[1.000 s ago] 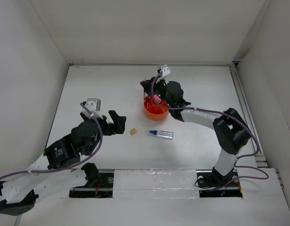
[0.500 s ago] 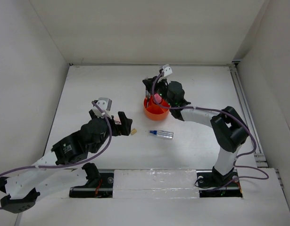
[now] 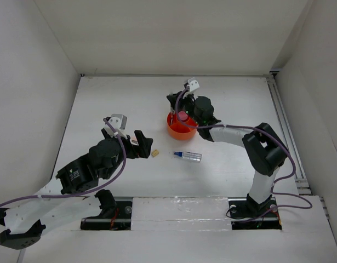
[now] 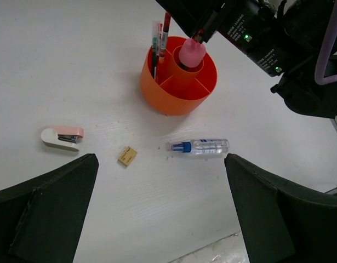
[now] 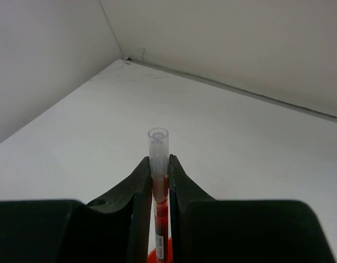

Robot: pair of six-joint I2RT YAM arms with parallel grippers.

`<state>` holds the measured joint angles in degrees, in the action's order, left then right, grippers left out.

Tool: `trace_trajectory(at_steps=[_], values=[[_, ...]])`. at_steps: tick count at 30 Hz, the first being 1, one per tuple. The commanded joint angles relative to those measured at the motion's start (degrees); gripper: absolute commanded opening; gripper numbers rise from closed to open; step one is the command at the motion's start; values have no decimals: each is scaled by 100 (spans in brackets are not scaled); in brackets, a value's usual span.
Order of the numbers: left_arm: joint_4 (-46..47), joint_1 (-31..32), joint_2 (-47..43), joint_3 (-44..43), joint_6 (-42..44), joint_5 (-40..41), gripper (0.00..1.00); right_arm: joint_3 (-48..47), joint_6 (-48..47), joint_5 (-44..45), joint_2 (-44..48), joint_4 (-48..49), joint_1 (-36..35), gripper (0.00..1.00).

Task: Sort the stationery into containers
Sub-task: Place the pen in the storage box.

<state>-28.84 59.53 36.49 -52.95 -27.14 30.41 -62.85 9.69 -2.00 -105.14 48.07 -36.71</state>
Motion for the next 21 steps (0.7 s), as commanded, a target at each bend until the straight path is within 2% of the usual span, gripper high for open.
trace_trajectory(at_steps=[1, 10, 14, 18, 19, 21], values=[[203, 6, -28, 21, 94, -79, 100, 133, -90, -81, -15, 413, 41, 2], [256, 6, -81, 21, 94, -79, 100, 361, -90, -275, -68, 518, 94, 10], [256, 6, -81, 21, 94, -79, 100, 466, -90, -327, -16, 571, 94, 23], [256, 6, -81, 21, 94, -79, 100, 572, -90, -327, -15, 624, 94, 42], [256, 6, -81, 21, 94, -79, 100, 572, -38, -327, 37, 676, 94, 53], [256, 6, -81, 21, 94, -79, 100, 686, -38, -380, 90, 738, 94, 58]])
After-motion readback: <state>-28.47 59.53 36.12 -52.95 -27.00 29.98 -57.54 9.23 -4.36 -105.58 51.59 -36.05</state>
